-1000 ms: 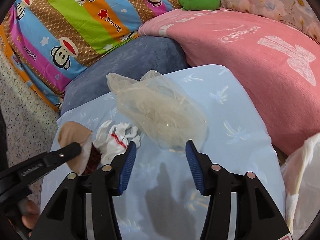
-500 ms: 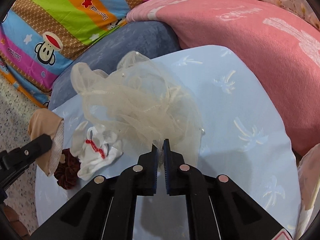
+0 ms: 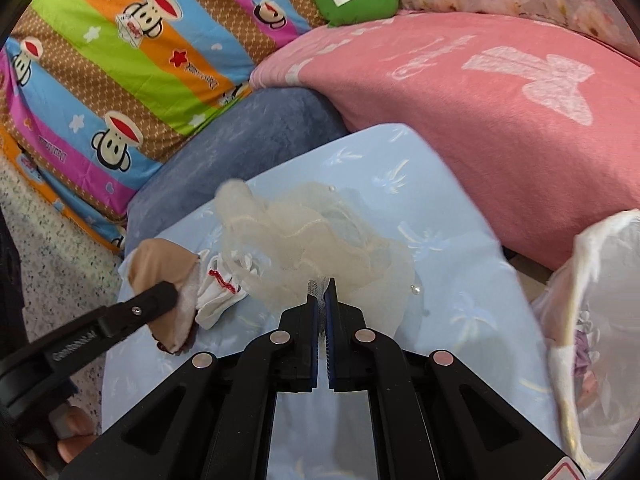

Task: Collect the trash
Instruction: 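Grasp the tan stocking with the left tool while the right tool grasps the tulle mesh, then carry the stocking and tulle mesh over the bin with both tools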

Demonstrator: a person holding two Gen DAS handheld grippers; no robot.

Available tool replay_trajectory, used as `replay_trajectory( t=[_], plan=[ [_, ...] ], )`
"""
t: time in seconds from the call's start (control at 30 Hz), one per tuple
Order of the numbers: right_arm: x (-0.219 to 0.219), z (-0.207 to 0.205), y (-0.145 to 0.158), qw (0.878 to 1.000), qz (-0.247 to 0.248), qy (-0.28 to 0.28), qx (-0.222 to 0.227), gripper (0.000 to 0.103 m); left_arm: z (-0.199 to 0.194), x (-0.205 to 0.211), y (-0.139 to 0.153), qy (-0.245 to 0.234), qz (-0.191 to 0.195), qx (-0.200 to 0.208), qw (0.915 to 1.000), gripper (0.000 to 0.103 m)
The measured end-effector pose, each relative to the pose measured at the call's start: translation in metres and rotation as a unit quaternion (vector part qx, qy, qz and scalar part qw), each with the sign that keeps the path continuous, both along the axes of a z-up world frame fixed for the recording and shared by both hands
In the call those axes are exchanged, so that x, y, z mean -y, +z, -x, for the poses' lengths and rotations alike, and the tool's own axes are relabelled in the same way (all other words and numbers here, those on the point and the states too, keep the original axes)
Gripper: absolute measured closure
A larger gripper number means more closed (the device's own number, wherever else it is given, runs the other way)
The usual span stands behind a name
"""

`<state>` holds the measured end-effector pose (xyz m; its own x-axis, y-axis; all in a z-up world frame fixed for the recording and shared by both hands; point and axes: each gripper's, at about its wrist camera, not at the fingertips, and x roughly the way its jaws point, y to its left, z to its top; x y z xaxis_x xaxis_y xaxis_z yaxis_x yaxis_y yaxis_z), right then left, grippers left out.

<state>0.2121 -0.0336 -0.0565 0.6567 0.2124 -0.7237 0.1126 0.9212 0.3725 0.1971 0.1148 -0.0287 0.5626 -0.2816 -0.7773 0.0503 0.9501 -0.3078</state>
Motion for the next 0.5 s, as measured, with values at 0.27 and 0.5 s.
replay_trajectory(
  t=[0.27,0.5],
  plan=[
    [0.048,0.052,0.04,0.998,-0.001,-0.041,0.039,0.1,0.027,0.048,0.023,-0.048,-0.002,0.025,0.9985,0.087],
    [0.094,0.096,0.068,0.994,0.006,-0.08,0.069,0.1,0.047,0.094,0.036,-0.094,-0.008,0.04,0.9947,0.087]
  ],
)
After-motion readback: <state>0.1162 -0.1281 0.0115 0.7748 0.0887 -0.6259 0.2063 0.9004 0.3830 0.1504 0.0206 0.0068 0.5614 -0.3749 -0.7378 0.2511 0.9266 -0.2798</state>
